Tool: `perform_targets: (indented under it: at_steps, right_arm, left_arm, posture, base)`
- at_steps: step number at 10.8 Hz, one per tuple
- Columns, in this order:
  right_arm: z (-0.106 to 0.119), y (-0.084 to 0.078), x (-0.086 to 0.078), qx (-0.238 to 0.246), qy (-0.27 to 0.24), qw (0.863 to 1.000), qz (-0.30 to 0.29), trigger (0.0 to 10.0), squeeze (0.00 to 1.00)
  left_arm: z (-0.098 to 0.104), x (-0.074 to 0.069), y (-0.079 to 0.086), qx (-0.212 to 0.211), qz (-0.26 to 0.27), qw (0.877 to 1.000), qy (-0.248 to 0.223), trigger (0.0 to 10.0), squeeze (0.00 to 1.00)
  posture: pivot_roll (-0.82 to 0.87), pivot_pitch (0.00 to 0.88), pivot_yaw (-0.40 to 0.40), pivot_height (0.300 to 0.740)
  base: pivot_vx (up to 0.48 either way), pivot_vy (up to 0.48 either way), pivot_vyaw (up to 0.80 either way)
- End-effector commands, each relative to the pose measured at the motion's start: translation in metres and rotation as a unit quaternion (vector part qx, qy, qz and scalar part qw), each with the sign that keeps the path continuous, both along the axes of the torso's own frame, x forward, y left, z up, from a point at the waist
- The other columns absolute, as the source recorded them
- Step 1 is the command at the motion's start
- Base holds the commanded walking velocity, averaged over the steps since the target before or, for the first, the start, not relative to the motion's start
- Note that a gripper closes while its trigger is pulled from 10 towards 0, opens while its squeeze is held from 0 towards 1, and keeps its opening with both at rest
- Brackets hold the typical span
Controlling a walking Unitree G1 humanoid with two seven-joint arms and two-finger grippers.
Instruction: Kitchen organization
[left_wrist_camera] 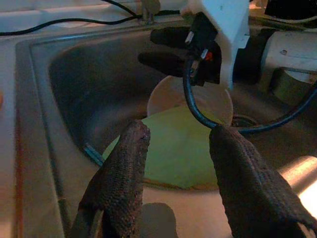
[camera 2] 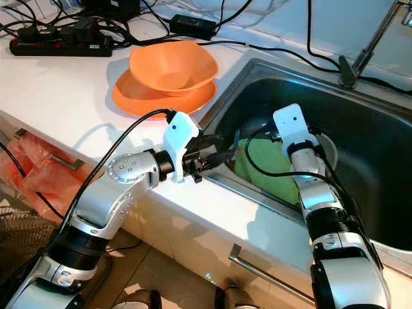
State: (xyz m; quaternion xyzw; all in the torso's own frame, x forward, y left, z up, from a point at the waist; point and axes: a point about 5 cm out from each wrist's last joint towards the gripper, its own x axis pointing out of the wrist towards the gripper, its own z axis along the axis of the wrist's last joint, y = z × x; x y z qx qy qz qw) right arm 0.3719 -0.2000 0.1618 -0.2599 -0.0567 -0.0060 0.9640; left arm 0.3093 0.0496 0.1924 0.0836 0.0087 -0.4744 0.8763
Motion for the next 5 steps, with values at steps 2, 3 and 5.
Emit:
perform_targets:
  at_steps: [2, 3, 5]
  right_arm:
    - [0.023, 0.006, 0.002, 0.012, -0.055, 0.998, 0.018, 10.0, 0.00]
    - [0.025, 0.011, 0.002, 0.018, -0.065, 0.997, 0.030, 10.0, 0.00]
    - [0.022, 0.016, 0.000, 0.024, -0.063, 0.997, 0.039, 10.0, 0.00]
  left_arm:
    - [0.014, 0.007, 0.002, -0.021, 0.036, 0.999, -0.033, 10.0, 0.00]
    - [0.028, 0.015, 0.007, -0.042, 0.078, 0.994, -0.061, 10.0, 0.00]
    - [0.066, 0.033, 0.026, -0.099, 0.189, 0.970, -0.116, 10.0, 0.00]
  posture:
    - [0.05, 0.130, -0.050, 0.740]
    - [0.05, 0.130, -0.050, 0.740]
    - [0.05, 0.129, -0.047, 0.740]
  base:
    - [0.000, 0.000, 0.00]
    - [0.000, 0.000, 0.00]
    - [0.000, 0.000, 0.00]
